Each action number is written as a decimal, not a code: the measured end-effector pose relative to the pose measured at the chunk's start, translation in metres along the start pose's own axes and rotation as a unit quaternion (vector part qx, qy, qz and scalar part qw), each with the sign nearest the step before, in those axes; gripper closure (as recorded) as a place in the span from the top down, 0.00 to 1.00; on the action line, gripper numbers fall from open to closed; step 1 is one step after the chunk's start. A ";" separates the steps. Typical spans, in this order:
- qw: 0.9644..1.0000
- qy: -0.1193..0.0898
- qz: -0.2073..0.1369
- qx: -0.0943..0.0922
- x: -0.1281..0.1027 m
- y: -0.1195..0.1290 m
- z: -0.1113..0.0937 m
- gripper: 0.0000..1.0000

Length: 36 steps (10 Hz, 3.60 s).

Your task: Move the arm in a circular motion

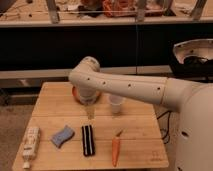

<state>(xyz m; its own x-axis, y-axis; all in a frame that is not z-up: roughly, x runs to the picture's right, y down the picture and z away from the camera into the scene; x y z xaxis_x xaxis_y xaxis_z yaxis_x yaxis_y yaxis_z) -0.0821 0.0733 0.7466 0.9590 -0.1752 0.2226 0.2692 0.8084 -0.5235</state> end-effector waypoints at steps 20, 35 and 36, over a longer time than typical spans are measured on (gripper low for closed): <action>0.985 0.009 0.170 0.012 0.233 0.182 -0.032 0.80; 0.997 -0.027 -0.070 -0.006 -0.049 -0.007 0.025 0.80; 0.997 -0.023 -0.070 -0.005 -0.043 -0.024 0.025 0.80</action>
<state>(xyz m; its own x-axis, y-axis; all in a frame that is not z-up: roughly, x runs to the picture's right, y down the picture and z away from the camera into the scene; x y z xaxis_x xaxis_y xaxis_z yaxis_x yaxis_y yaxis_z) -0.1324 0.0759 0.7701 0.9067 -0.2598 0.3322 0.4016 0.7725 -0.4919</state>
